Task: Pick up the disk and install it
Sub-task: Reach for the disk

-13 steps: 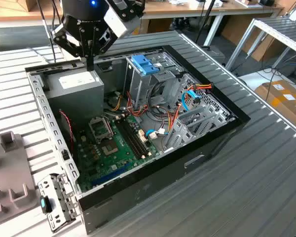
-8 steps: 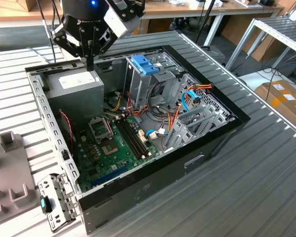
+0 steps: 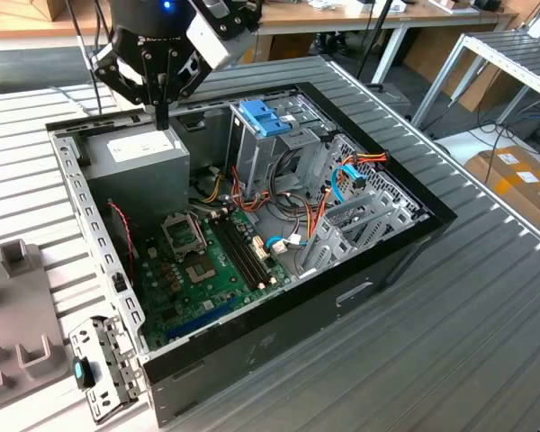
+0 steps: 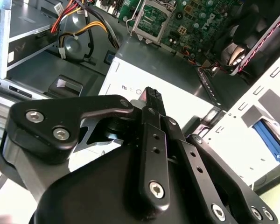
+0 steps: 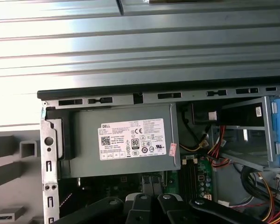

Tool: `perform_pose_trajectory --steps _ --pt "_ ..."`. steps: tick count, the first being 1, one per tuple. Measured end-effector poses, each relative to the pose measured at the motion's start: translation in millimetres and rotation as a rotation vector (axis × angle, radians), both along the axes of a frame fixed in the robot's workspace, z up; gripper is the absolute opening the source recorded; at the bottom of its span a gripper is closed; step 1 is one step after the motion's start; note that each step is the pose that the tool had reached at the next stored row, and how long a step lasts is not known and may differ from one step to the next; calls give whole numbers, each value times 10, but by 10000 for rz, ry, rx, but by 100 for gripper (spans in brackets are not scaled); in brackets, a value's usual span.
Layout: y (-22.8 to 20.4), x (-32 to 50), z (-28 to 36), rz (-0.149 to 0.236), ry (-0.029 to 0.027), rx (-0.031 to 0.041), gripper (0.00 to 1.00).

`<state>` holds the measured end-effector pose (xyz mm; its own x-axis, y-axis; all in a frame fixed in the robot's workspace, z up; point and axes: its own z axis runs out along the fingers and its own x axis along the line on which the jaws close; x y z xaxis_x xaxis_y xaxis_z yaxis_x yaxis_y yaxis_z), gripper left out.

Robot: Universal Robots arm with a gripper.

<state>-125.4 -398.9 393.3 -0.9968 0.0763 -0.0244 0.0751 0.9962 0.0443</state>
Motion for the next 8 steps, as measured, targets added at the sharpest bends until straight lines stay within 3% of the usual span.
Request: perform_pose_trajectory --steps 8 --pt "0 -90 0 0 0 1 11"
